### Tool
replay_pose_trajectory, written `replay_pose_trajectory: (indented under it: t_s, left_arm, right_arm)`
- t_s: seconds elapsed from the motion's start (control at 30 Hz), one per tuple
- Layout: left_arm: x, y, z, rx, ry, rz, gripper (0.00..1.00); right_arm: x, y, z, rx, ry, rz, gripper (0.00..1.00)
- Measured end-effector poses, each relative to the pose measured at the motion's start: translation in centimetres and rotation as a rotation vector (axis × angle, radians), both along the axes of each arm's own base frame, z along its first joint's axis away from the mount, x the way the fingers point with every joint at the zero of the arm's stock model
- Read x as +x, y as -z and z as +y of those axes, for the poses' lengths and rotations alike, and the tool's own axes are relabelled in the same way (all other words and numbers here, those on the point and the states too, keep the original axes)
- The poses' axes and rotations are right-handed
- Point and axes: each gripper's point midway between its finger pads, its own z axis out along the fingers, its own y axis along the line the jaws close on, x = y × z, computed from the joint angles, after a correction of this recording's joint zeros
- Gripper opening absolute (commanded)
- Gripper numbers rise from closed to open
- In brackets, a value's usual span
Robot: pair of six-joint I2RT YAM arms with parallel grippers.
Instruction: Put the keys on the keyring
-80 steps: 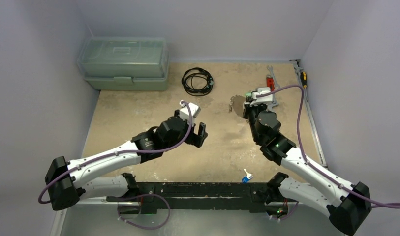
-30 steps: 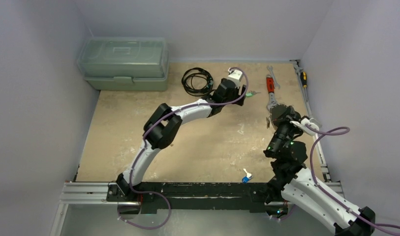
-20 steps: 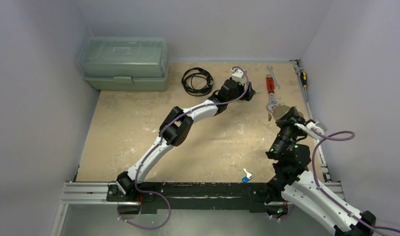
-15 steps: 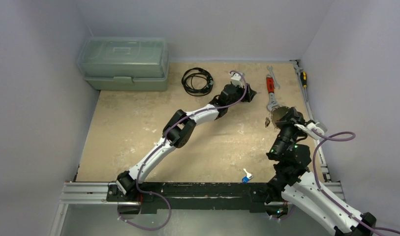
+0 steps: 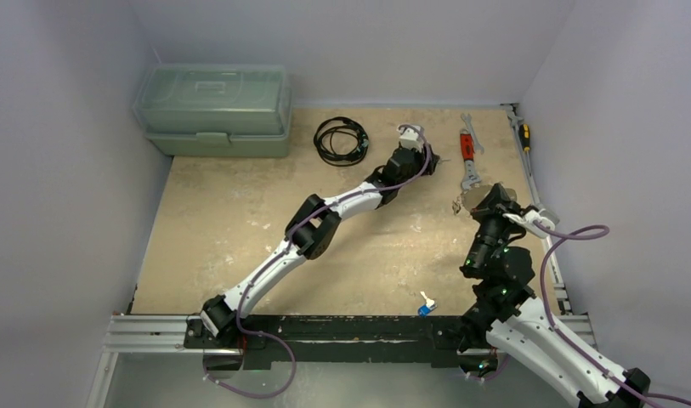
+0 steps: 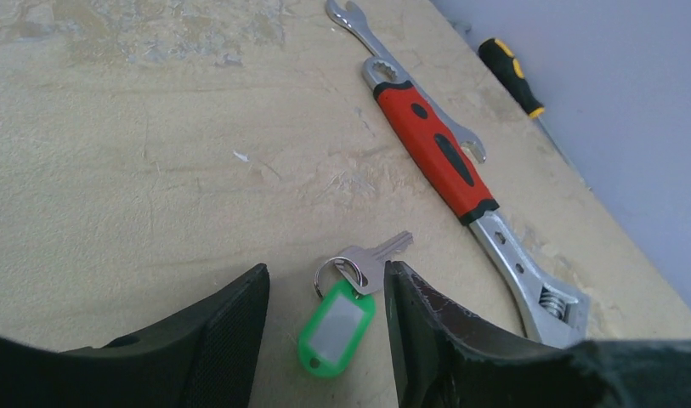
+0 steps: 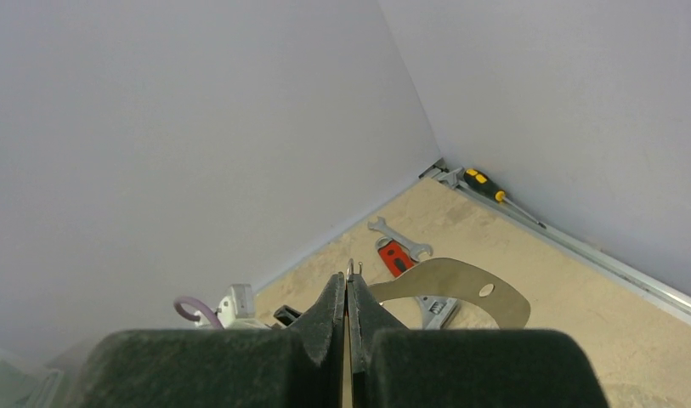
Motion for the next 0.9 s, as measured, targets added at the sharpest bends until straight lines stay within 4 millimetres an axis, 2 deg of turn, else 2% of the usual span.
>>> replay_pose_trajectory:
  t_s: [0.27, 0.33, 0.4, 0.53, 0.73, 0.9]
  left_arm:
    - [-1.5, 0.4, -0.5, 0.180, -0.007, -0.039, 0.55]
    - [-1.7, 0.5, -0.5, 0.222, -0.013, -0.054, 0.48]
    - [-2.1, 0.7, -0.5, 0.269, -0.028, -0.070, 0.36]
    - [-2.6, 0.9, -0.4, 0.342, -0.069, -0.096, 0.29]
    - [-3.1, 1.2, 0.0, 0.404, -0.111, -0.095, 0.05]
    - [-3.3, 0.8, 0.5, 0.421, -0.125, -0.078, 0.00]
  right_arm:
    - [0.2, 0.1, 0.5, -0.010, -0.027, 0.002, 0.00]
    - [0.2, 0.1, 0.5, -0.008, -0.029, 0.000, 0.00]
    - [0.3, 0.1, 0.6, -0.009, -0.033, 0.000, 0.00]
    - [0.3, 0.1, 0.8, -0.017, -0.045, 0.001, 0.00]
    - [0.4, 0.2, 0.9, -0.022, -0.053, 0.004, 0.00]
    - [0.4, 0.3, 0.9, -0.026, -0.057, 0.010, 0.00]
